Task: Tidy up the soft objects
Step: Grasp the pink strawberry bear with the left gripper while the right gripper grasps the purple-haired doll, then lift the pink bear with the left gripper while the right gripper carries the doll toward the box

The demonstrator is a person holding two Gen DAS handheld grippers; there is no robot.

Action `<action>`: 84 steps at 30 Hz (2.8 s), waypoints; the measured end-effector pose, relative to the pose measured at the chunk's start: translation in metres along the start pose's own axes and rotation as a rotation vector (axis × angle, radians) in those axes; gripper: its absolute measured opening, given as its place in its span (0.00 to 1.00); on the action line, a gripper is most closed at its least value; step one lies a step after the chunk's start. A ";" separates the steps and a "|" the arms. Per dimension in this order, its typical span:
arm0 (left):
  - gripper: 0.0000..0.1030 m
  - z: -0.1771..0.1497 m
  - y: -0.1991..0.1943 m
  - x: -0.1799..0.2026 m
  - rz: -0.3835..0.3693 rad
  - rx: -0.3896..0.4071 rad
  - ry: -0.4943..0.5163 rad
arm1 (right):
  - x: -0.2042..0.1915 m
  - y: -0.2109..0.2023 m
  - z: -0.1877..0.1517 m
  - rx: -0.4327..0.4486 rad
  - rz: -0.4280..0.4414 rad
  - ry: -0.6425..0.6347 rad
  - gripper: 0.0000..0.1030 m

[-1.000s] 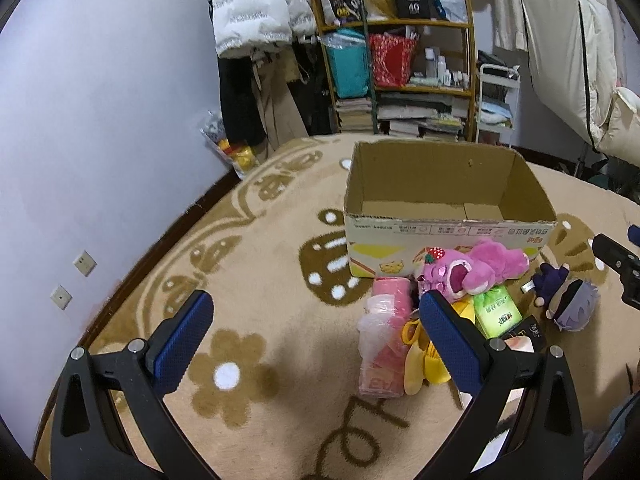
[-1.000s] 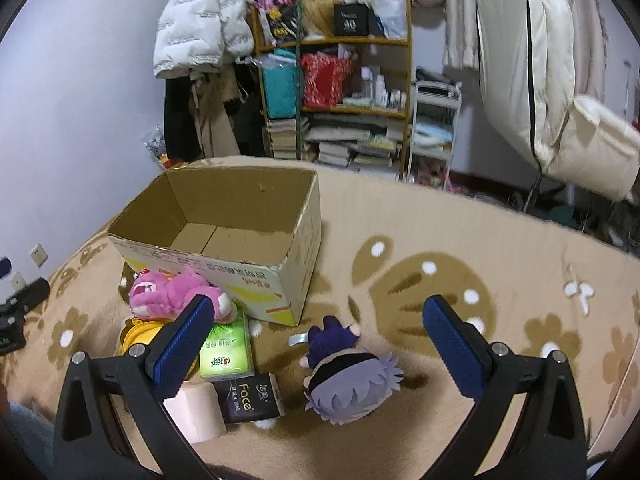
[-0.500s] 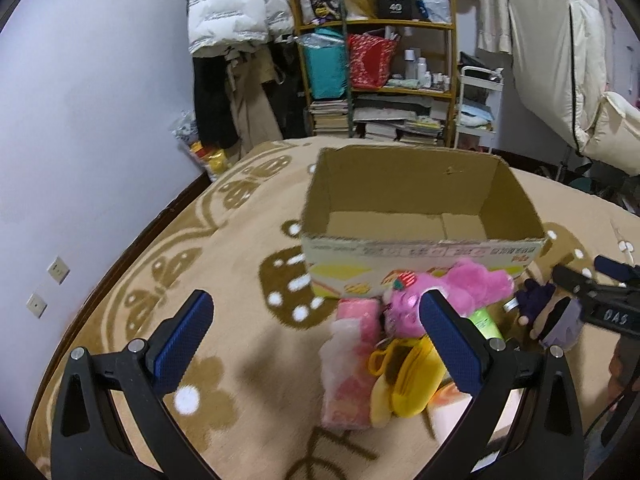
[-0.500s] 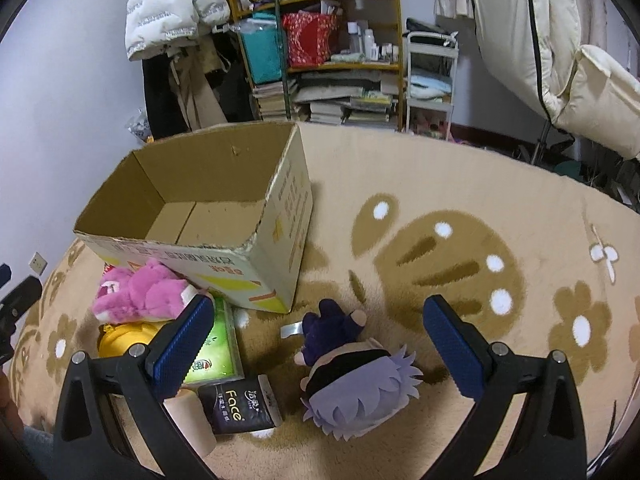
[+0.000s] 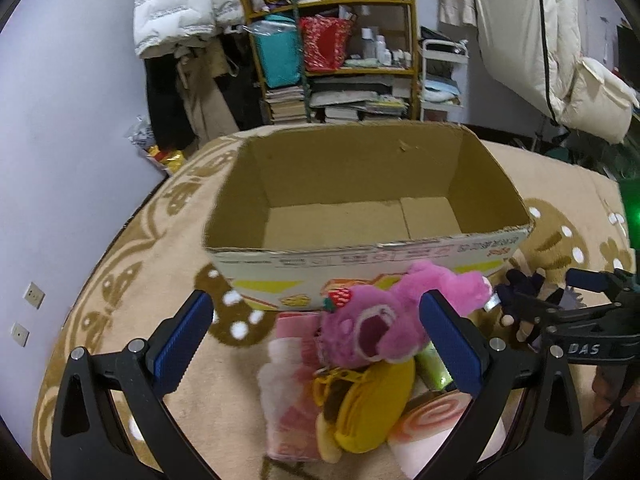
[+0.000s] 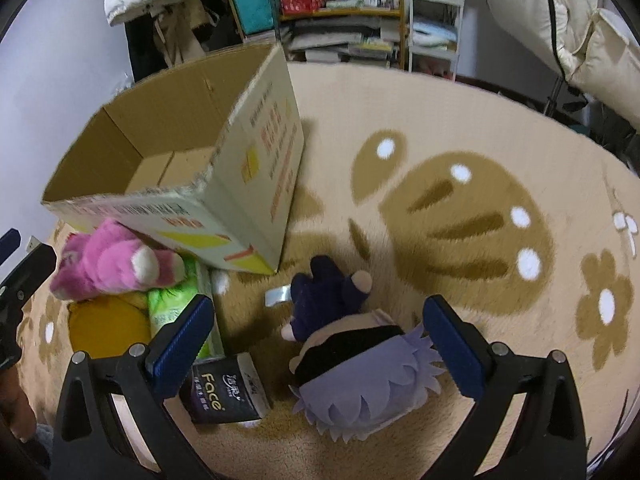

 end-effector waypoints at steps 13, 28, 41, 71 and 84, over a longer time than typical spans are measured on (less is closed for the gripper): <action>0.99 -0.002 0.028 0.027 -0.038 -0.082 0.043 | 0.004 0.031 -0.002 -0.095 -0.064 -0.011 0.98; 0.90 -0.010 0.040 0.043 -0.030 -0.114 0.104 | 0.017 0.028 0.000 -0.091 -0.086 -0.001 0.82; 0.73 -0.009 0.032 0.049 -0.019 -0.073 0.156 | 0.006 0.017 0.005 -0.055 -0.043 -0.030 0.70; 0.65 -0.024 -0.039 0.006 0.033 0.052 0.010 | -0.014 -0.078 -0.006 0.215 0.030 -0.079 0.66; 0.65 -0.024 -0.084 -0.014 0.088 0.176 -0.052 | -0.045 -0.150 -0.013 0.470 0.053 -0.168 0.66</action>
Point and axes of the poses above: each gripper's, at about its wrist camera, not at the fingertips, and y roughly the way its jaws point, x to its right, z to its top, the point moved 5 cm from there along y, roughly the way its jaws point, and after that the axes turned 11 degrees about -x, right-handed, at the moved point
